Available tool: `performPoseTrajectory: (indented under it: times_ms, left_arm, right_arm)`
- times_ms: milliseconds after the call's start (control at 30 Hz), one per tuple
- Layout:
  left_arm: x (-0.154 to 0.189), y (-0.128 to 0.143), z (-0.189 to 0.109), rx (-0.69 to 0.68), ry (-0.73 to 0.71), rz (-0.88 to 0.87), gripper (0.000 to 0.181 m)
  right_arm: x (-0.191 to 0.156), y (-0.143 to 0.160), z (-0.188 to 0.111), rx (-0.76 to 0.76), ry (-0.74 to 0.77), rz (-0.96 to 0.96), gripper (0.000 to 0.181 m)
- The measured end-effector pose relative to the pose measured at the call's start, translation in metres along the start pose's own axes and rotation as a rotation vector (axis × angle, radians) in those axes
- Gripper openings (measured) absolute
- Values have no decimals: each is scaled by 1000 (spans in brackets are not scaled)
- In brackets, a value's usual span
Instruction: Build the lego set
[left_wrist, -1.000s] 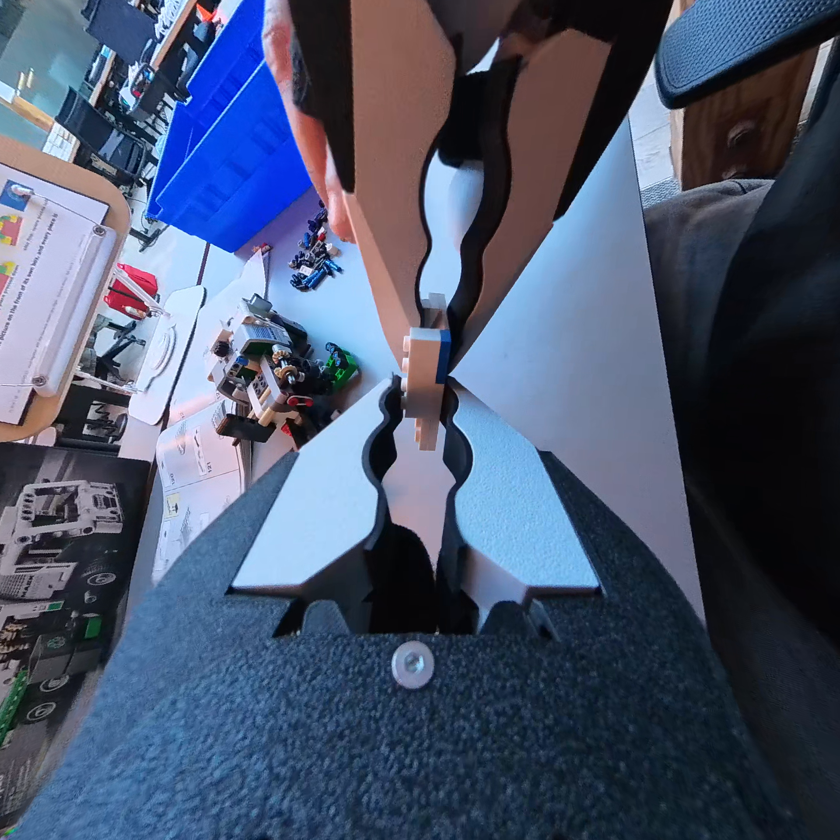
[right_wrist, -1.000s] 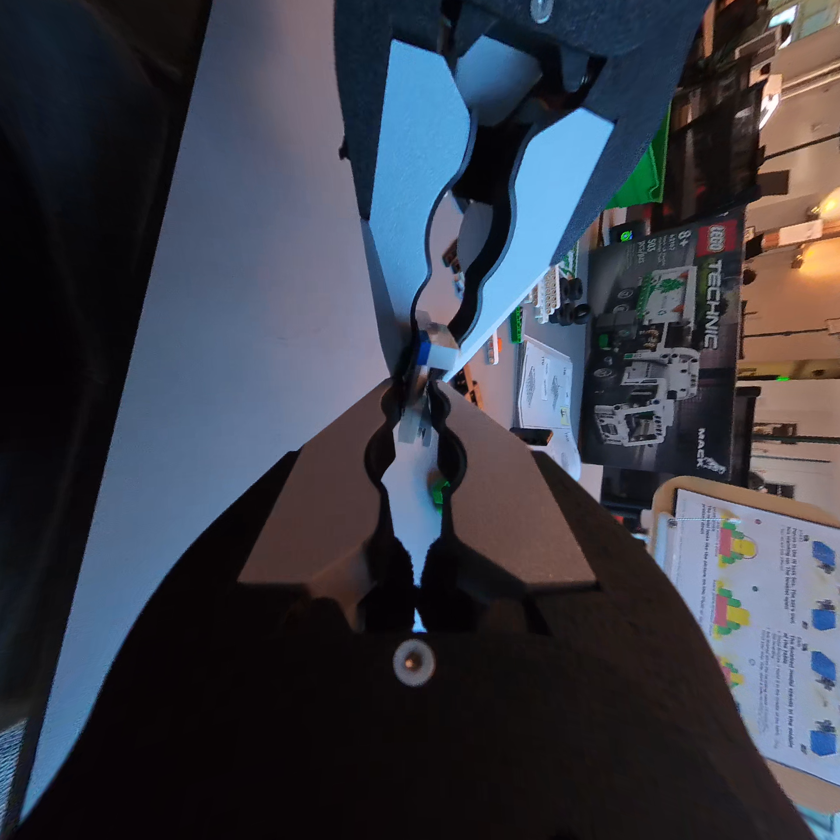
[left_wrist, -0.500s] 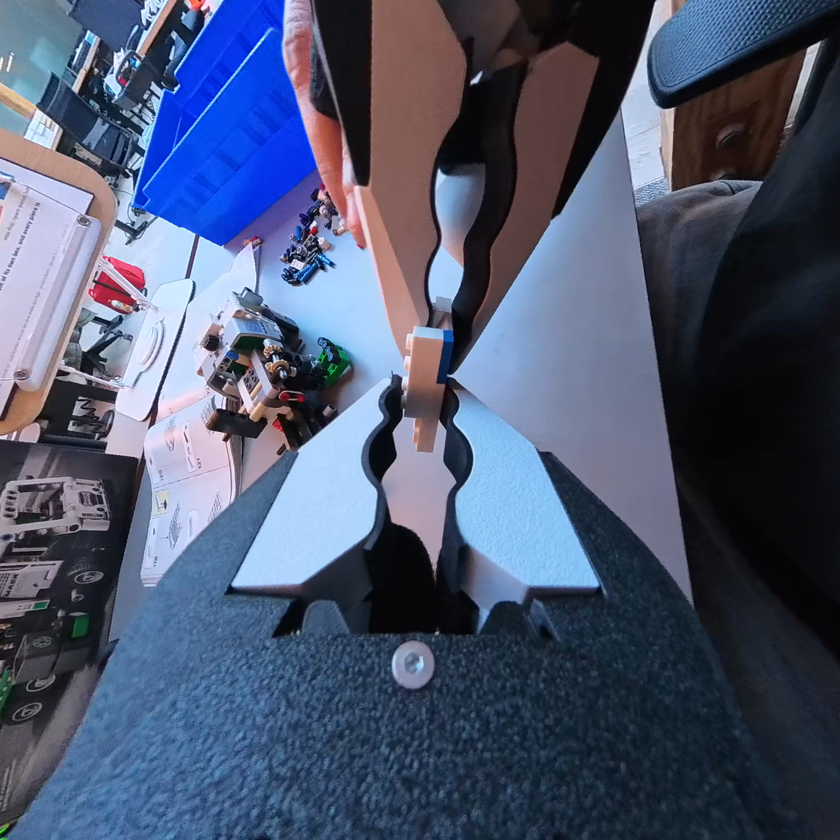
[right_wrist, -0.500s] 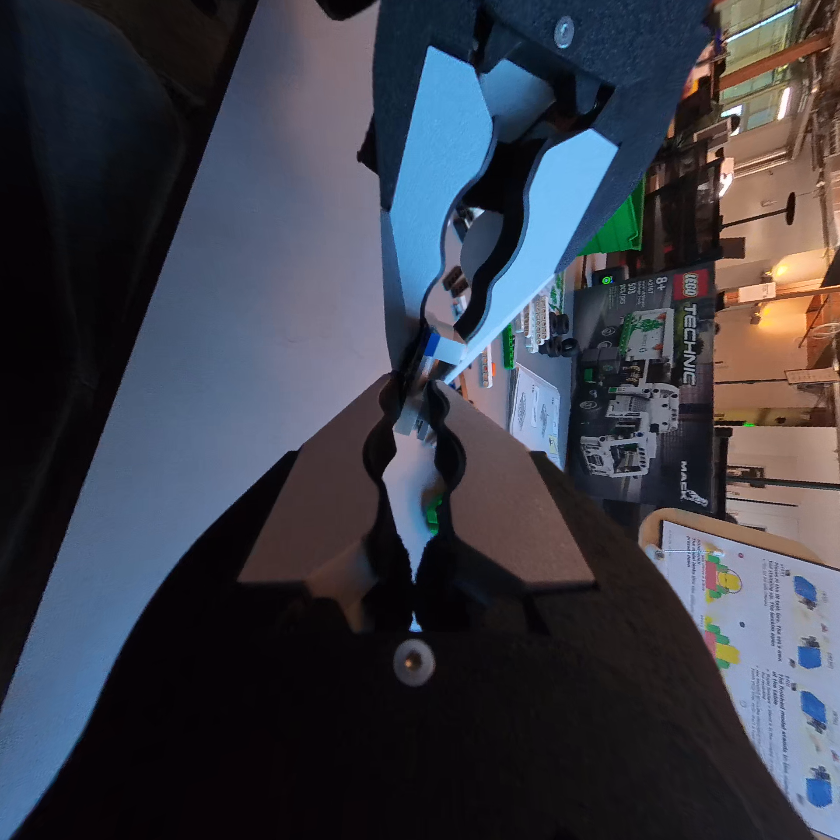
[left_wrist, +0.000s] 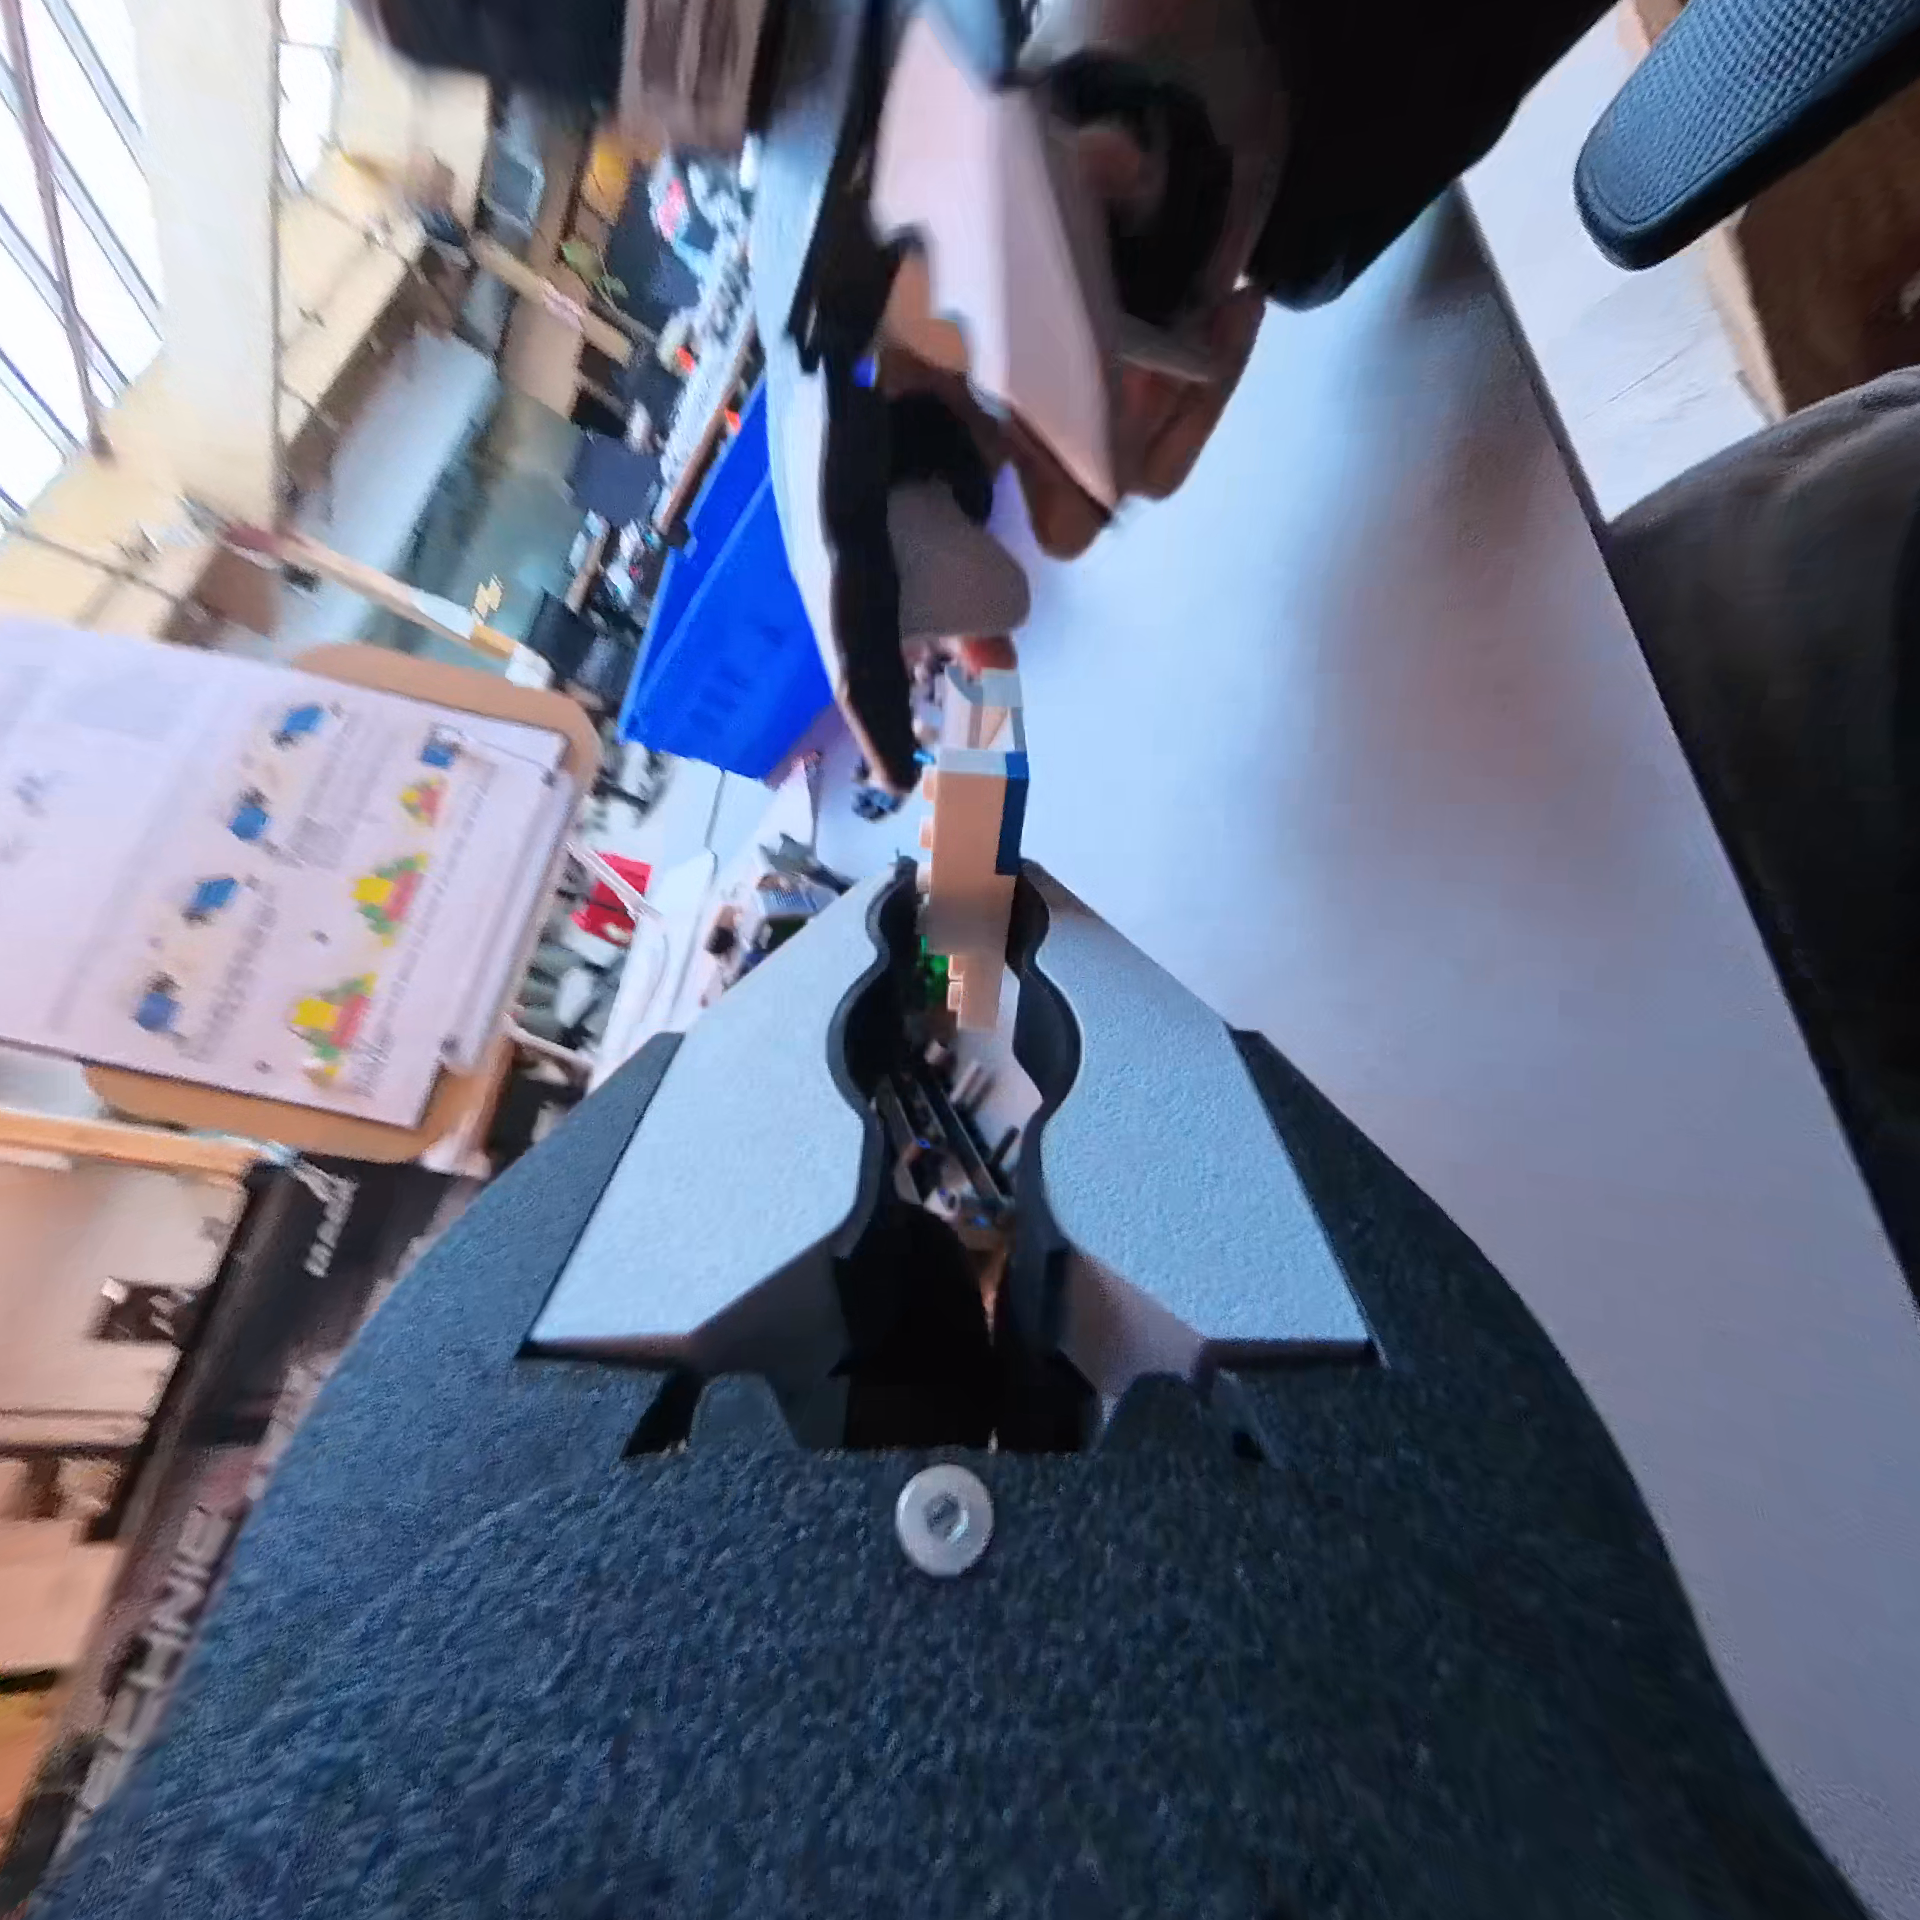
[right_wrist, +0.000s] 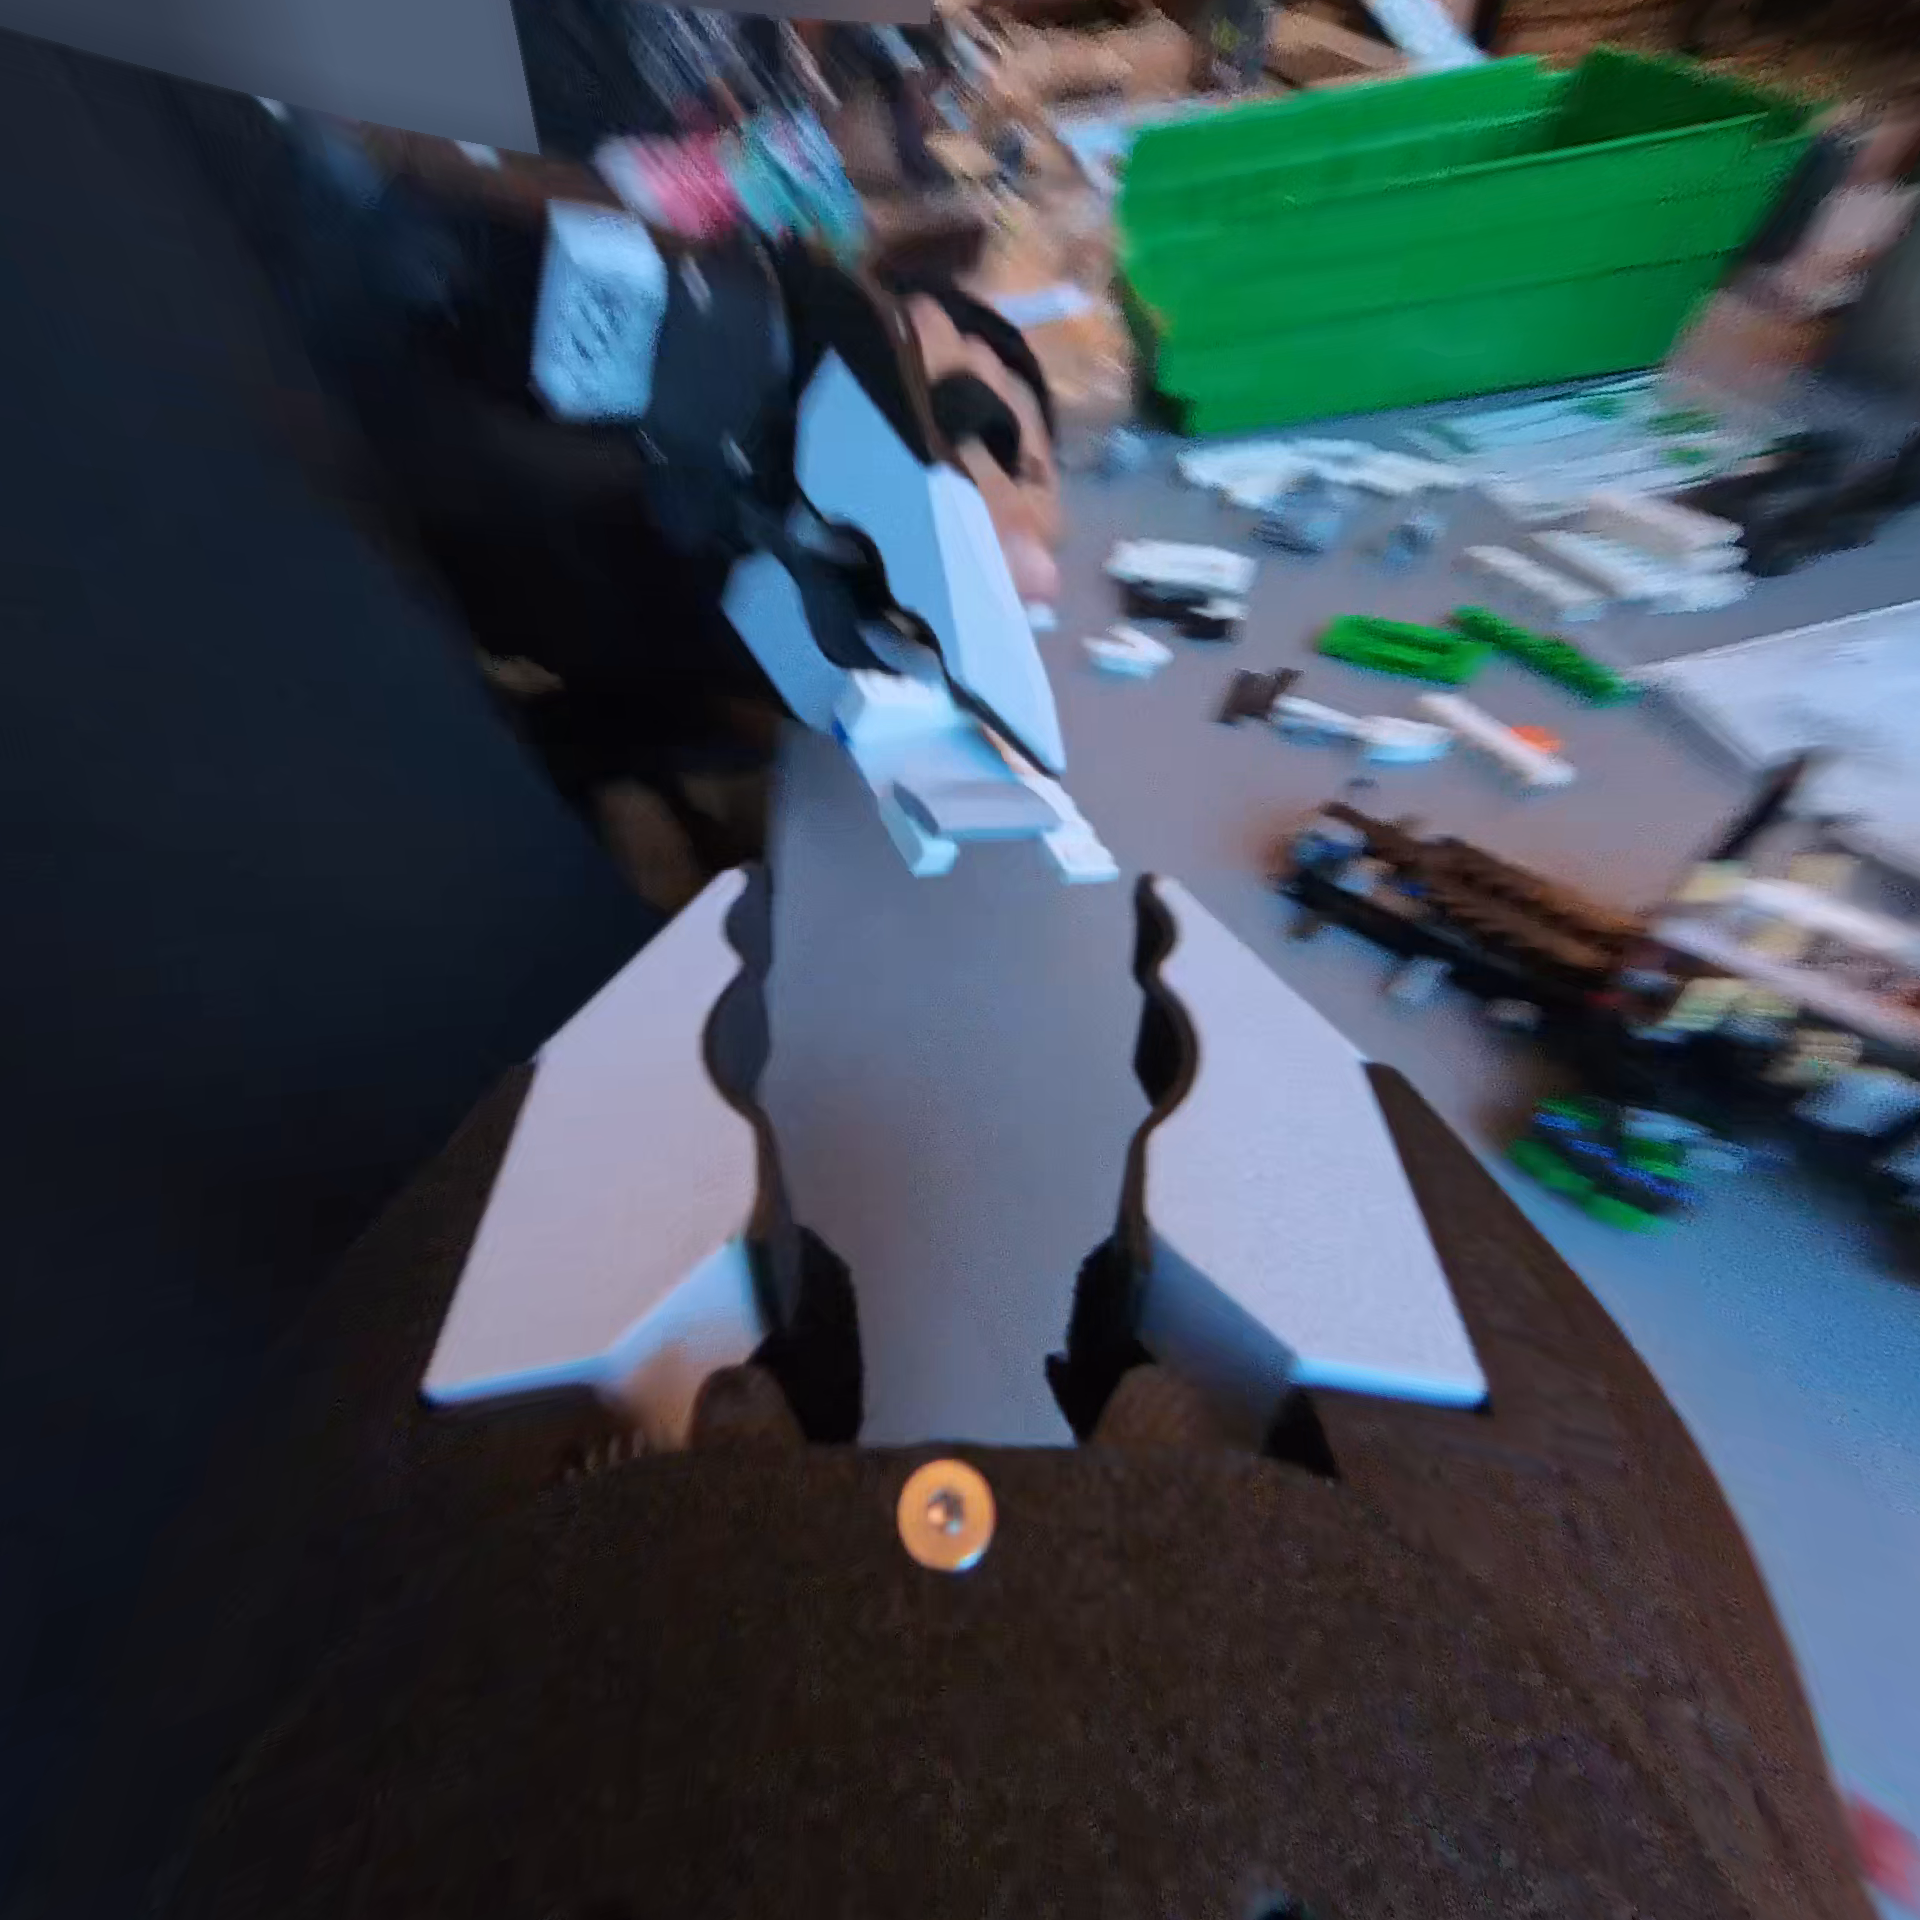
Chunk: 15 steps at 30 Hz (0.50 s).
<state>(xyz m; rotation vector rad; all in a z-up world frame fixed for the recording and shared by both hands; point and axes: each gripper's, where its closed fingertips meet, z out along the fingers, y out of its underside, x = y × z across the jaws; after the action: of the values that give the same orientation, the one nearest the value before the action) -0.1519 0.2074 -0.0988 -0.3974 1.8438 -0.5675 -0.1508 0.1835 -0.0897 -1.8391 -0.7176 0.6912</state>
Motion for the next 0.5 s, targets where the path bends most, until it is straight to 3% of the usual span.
performPoseTrajectory:
  times_ms: [100,233,300,367,500]
  left_arm:
    - [0,-17,-3,114,-68,173,13]
    - [2,-26,-2,160,-57,232,13]
    - [0,-25,0,149,-54,226,13]
    - [0,-23,1,130,-51,202,13]
    - [11,-8,8,32,7,84,19]
  right_arm:
    - [-6,-14,-4,112,-249,264,88]
    - [-15,-3,15,9,-320,209,86]
    - [-21,-7,18,-5,-363,198,74]
    - [-16,-4,20,-14,-319,168,57]
    - [-7,5,20,-36,-223,160,56]
